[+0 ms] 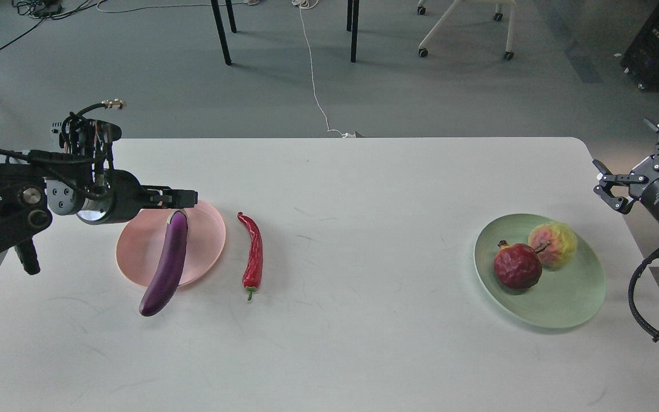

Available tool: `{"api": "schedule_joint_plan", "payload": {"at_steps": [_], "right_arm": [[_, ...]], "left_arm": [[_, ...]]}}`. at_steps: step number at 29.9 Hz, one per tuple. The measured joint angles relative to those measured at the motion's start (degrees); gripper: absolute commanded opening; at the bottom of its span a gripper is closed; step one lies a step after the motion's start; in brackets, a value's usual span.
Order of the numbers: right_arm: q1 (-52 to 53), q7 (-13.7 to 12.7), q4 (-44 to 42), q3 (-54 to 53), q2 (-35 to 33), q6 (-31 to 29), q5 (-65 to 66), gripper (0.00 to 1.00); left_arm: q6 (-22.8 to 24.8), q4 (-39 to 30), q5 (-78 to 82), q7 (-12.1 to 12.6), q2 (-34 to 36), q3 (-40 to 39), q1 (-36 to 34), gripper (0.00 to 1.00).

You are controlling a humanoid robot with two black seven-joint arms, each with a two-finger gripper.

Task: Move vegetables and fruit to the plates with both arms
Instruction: 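Move the left gripper to the red chili pepper and grasp it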

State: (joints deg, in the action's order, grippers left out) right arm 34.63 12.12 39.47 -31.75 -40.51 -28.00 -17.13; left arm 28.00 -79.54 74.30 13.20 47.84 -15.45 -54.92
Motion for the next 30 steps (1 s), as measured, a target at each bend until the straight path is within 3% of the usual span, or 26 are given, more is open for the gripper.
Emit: {"api": "schedule_joint_plan", "payload": {"at_steps": [12, 30], "right_arm": [[-0.01, 0.0, 0.09, -0.06, -0.01, 0.0, 0.95, 1.0], [-0.23, 0.09, 0.15, -0.07, 0.1, 0.0, 1.04, 1.0]], "left_arm": [[0.0, 1.45, 6.46, 1.53, -15.72, 5.01, -0.98, 0.77], [0.0, 1.29, 13.27, 1.63, -14.68, 7.09, 4.94, 0.74]]}}
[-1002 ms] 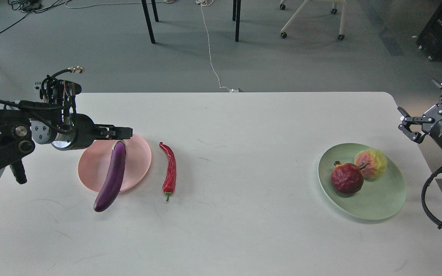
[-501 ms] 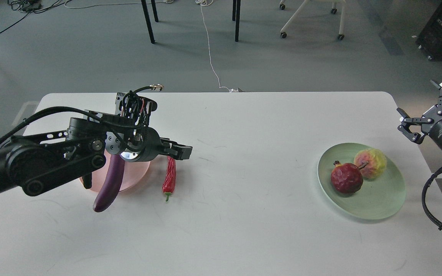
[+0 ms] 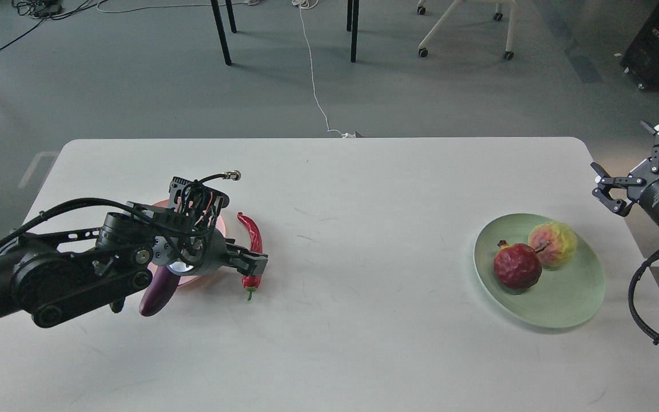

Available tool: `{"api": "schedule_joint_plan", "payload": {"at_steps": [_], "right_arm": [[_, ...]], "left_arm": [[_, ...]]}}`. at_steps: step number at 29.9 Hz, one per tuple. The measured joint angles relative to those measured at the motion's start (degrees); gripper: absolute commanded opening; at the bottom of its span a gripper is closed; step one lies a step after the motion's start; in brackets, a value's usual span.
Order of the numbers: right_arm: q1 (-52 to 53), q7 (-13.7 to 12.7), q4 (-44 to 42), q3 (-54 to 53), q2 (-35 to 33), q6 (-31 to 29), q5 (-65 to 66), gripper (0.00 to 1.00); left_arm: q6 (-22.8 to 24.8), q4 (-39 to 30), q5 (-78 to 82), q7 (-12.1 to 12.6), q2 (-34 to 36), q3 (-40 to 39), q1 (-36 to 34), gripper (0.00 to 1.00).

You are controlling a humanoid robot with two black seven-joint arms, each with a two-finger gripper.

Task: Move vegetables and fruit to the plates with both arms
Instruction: 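Move the left gripper to the red chili pepper and grasp it, then lift the chili pepper onto the pink plate and release it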

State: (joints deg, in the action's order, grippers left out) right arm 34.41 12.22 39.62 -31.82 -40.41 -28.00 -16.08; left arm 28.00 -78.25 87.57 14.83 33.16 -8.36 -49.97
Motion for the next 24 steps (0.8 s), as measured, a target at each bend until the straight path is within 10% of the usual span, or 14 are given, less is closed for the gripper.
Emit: {"api": "schedule_joint_plan", "payload": {"at_steps": [11, 18, 24], "right_arm": [[0.06, 0.0, 0.05, 0.08, 0.06, 0.0, 0.0, 1.0], [0.26, 0.0, 0.03, -0.07, 0.07, 0.0, 0.0, 1.0], [0.39, 0.0, 0.02, -0.09, 0.07, 0.0, 0.0, 1.0]], "left_arm": [[0.0, 0.3, 0.09, 0.02, -1.06, -0.28, 0.76, 0.66], [0.0, 0.3, 2.59, 0.02, -1.87, -0.34, 2.75, 0.25], [0.0, 0.22, 2.88, -0.1, -1.24, -1.08, 2.83, 0.16]]}}
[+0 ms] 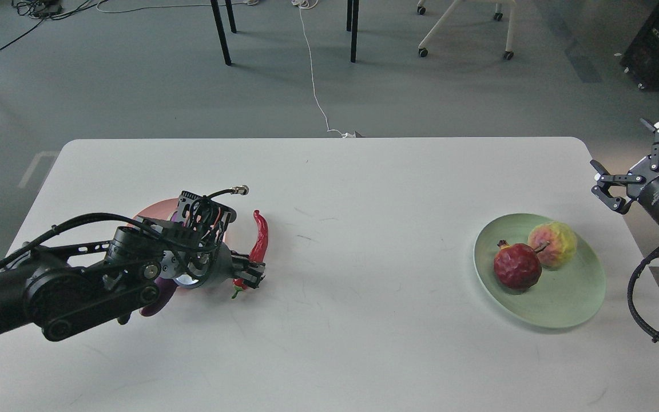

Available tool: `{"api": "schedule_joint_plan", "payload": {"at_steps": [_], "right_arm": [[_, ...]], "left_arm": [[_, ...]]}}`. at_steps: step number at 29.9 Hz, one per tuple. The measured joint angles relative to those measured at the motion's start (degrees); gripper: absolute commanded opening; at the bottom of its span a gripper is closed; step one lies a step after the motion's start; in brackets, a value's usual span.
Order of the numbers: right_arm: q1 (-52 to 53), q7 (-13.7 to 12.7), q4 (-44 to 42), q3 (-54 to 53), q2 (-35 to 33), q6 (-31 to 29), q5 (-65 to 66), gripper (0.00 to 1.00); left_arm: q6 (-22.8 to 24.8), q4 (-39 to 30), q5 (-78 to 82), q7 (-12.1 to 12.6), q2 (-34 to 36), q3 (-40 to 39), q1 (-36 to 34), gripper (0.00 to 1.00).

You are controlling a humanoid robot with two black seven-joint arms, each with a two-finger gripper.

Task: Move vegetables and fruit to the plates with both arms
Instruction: 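Lift the chili pepper onto the pink plate and release it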

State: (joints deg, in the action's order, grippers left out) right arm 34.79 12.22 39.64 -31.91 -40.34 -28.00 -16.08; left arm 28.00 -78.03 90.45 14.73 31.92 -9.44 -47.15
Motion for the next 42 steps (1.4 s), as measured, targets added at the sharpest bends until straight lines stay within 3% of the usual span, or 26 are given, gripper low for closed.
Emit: {"api": "schedule_joint_plan", "payload": {"at_steps": [8, 17, 19, 22, 27, 31, 38, 42], "right_arm": [[0.1, 0.0, -0.01, 0.0, 0.0, 0.0, 0.0, 1.0], [-0.03, 0.0, -0.03, 0.0, 0.23, 0.0, 0.0, 1.0], [0.05, 0.0, 0.01, 0.03, 0.6, 0.0, 0.0, 1.0], [0.16, 0.0, 0.02, 0.07, 0.75, 0.0, 0.0, 1.0], [0.27, 0.0, -0.01, 0.09, 0.78, 0.0, 0.0, 1.0], [0.27, 0.0, -0.07, 0.09, 0.75, 0.0, 0.0, 1.0], [0.13, 0.0, -0.09, 0.08, 0.72, 0.0, 0.0, 1.0], [0.17, 0.0, -0.15, -0.14, 0.76, 0.0, 0.0, 1.0]], "left_arm": [[0.0, -3.34, -1.72, -0.74, 6.32, -4.68, -0.34, 0.17], [0.0, -5.35, -2.64, -2.84, 14.62, -4.83, 0.8, 0.19], [0.0, -5.05, -2.65, -2.86, 14.74, -4.88, 1.34, 0.25], [0.0, -4.54, -2.52, -2.86, 14.73, -4.88, 2.05, 0.43], [0.0, -4.18, -2.33, -2.79, 14.59, -4.88, 2.96, 0.49], [0.0, -4.18, -2.47, -2.76, 14.78, -4.98, 3.02, 0.69], [0.0, -4.3, -2.7, -2.84, 14.41, -6.88, 2.52, 0.79], [0.0, -4.24, -4.79, -3.01, 13.69, -12.82, 2.0, 0.91]]}}
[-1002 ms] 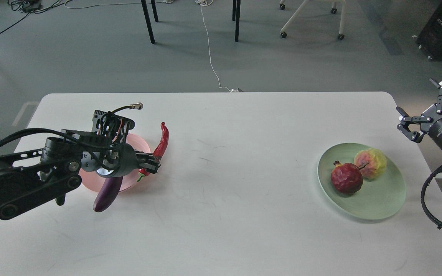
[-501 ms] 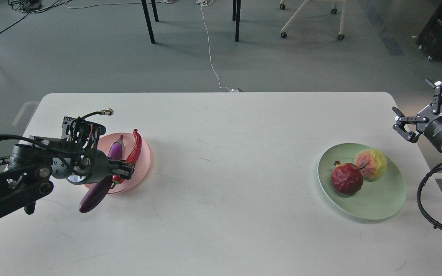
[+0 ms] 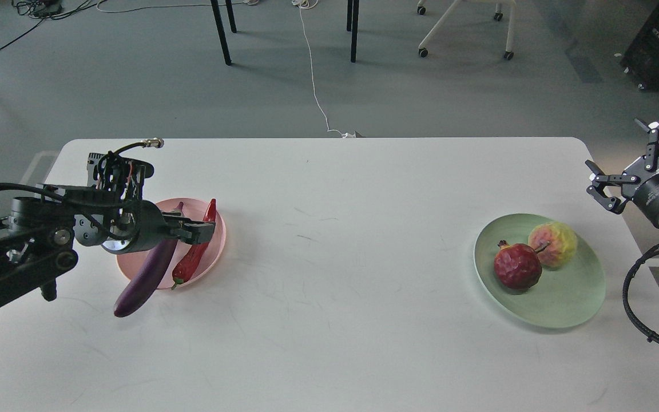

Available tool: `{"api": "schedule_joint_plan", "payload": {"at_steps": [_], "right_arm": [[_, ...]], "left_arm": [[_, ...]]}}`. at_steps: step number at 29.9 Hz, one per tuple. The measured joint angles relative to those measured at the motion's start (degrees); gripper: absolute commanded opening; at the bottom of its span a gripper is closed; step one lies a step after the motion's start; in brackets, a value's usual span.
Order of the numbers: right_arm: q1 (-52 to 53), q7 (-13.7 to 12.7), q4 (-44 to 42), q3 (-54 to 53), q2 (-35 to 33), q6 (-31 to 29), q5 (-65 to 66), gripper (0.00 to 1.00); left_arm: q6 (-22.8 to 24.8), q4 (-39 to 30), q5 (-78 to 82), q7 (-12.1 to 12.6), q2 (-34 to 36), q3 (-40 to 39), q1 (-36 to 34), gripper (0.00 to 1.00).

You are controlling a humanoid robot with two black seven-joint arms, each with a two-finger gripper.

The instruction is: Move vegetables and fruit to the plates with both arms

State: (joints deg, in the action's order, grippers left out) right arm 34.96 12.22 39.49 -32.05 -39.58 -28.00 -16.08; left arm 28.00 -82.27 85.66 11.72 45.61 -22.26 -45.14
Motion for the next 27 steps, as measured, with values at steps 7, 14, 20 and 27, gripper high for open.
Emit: {"api": "schedule_joint_plan", "payload": {"at_steps": [7, 14, 20, 27], "right_arm": [[0.36, 0.01, -0.29, -3.73, 0.17, 0.0, 0.0, 1.0], [0.48, 0.09, -0.98, -8.64, 2.21, 0.0, -0.13, 1.0], [4.31, 0.28, -5.25, -11.49, 6.03, 0.0, -0.16, 1.0], [7.31, 1.96, -12.29, -15.66, 12.62, 0.0, -0.14, 1.0]], "left_arm": [[0.0, 2.32, -18.86, -0.03, -3.1, -11.97, -0.04, 0.97], [-10.62, 14.04, -43.53, -0.21, -12.21, -20.56, 0.2, 0.98], [-16.95, 27.7, -56.88, -4.05, -19.24, -23.65, -1.92, 0.98], [-11.37, 34.01, -72.91, -19.91, -21.86, -24.37, -1.83, 0.98]]}}
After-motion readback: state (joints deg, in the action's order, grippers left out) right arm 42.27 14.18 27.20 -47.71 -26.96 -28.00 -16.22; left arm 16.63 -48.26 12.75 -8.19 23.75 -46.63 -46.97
